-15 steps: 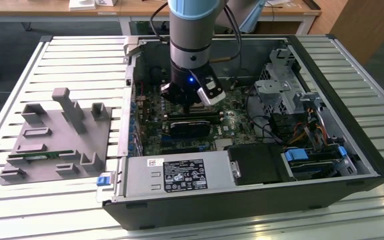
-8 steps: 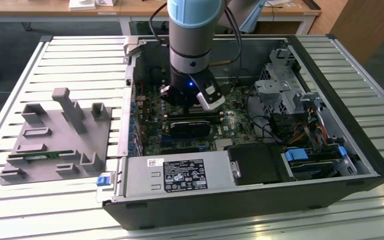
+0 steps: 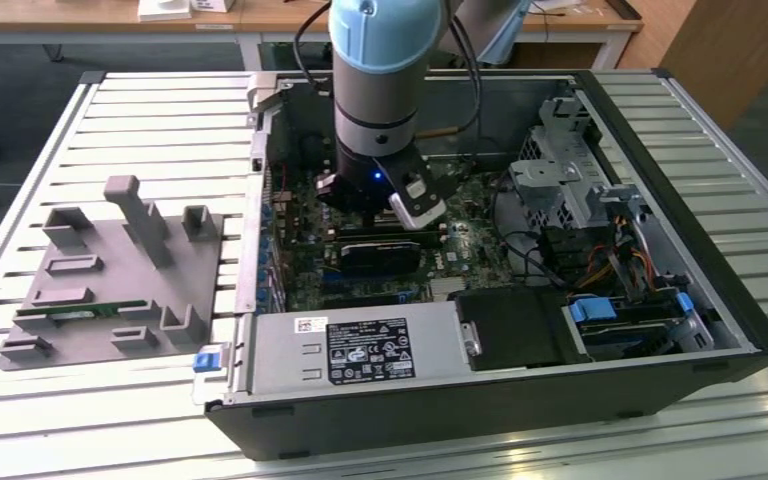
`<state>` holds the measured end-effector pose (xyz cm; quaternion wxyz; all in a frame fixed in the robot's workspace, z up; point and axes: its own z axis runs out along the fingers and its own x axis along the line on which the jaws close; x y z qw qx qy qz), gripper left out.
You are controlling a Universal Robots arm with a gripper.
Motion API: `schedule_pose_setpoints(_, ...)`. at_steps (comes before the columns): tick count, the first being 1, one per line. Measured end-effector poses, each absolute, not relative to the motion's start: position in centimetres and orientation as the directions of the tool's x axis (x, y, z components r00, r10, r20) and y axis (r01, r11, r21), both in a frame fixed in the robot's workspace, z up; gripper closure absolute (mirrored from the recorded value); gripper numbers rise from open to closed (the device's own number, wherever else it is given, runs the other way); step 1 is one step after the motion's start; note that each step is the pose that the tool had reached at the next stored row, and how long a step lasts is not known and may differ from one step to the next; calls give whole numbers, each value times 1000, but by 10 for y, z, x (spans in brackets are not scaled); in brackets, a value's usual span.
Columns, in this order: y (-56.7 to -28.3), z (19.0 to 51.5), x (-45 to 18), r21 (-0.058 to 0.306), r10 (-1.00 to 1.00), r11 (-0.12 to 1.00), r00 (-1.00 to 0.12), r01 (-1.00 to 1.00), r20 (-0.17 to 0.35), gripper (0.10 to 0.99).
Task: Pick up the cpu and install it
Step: 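Install the second cpu locking lever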
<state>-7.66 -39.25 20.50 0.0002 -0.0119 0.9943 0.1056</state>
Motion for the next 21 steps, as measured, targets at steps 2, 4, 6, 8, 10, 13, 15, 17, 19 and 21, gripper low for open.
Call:
schedule_pose_setpoints(2,-393,203,-77,220,-24,975,-1000,-24,-3,980)
schedule_pose_setpoints(4,-393,201,-77,226,-24,974,-1000,-24,-3,980)
schedule_pose_setpoints(6,-393,200,-77,231,-24,973,-1000,-24,-3,980)
schedule_pose_setpoints(8,-393,199,-78,236,-24,972,-1000,-24,-4,980)
schedule_pose_setpoints(10,-393,198,-78,239,-24,971,-1000,-24,-4,980)
schedule_pose_setpoints(13,-393,197,-79,244,-24,969,-1000,-24,-4,980)
schedule_pose_setpoints(15,-393,195,-79,248,-24,968,-1000,-24,-4,980)
schedule_pose_setpoints(17,-393,195,-79,253,-24,967,-1000,-24,-4,980)
schedule_pose_setpoints(19,-393,194,-80,259,-23,966,-1000,-24,-4,980)
schedule_pose_setpoints(21,-393,194,-81,263,-24,964,-1000,-24,-4,980)
